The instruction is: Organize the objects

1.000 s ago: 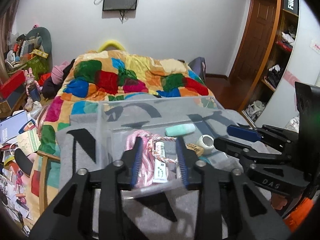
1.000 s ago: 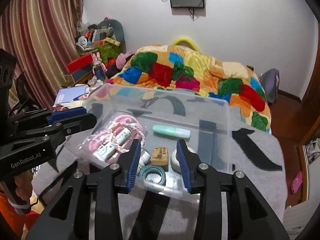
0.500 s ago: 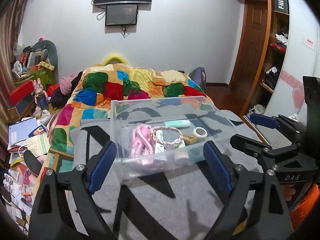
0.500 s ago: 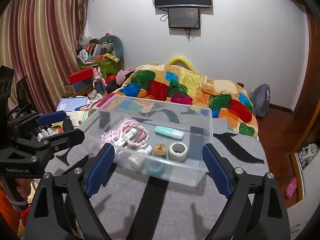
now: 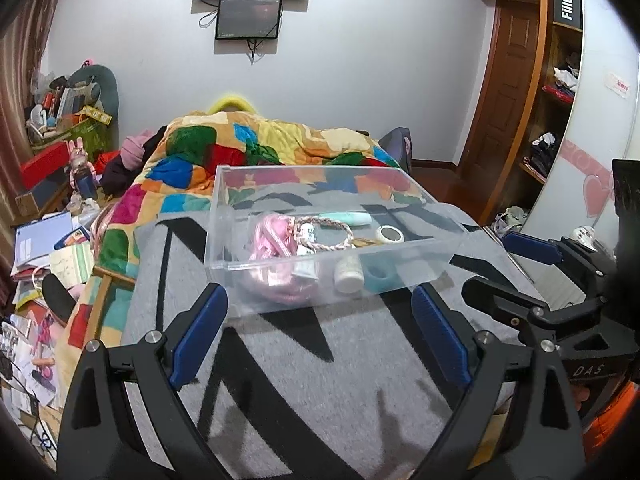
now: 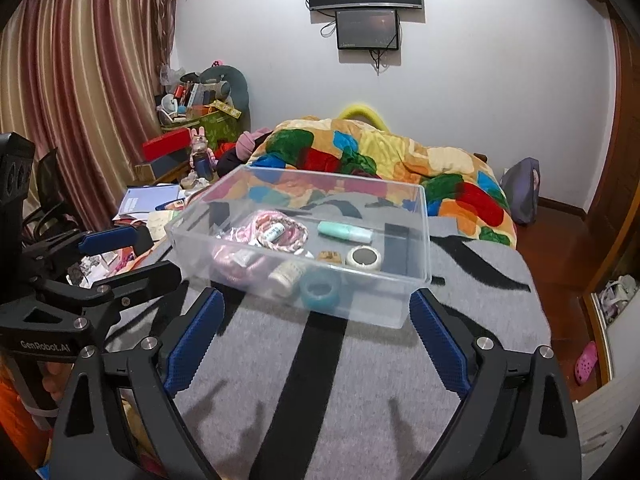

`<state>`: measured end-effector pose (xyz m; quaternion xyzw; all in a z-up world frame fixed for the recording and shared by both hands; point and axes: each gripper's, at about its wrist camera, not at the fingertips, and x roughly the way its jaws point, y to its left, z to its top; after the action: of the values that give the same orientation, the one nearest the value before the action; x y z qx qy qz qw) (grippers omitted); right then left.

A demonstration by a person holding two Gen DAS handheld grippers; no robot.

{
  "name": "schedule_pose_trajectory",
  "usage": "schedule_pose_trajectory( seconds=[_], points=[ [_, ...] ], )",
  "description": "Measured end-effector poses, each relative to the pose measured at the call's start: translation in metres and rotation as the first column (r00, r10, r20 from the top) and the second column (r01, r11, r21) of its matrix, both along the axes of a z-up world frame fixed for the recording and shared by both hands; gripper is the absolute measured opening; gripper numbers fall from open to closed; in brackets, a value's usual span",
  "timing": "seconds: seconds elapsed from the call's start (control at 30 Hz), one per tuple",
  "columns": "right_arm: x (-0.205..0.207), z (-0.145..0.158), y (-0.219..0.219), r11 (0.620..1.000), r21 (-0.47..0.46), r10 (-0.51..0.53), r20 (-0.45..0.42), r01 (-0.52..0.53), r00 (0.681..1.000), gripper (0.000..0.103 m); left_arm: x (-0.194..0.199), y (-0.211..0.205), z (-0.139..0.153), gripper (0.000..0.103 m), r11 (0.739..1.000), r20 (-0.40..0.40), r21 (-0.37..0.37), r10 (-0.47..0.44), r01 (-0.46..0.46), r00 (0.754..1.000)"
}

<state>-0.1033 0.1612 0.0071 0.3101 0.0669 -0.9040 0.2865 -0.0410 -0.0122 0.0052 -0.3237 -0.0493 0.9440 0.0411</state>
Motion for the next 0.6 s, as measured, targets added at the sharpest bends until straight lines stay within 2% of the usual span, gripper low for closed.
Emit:
schedule_pose_trajectory(
  seconds=[0.6],
  points=[
    [-0.0005,-0.0057,0.0019,1.000,-0.009,-0.003,0.024,0.003,1.000,0.093,-0.0031,0.0000,-0.0059,0.094,1.000,0.023,0.018,-0.005,0.004,1.000]
  ],
)
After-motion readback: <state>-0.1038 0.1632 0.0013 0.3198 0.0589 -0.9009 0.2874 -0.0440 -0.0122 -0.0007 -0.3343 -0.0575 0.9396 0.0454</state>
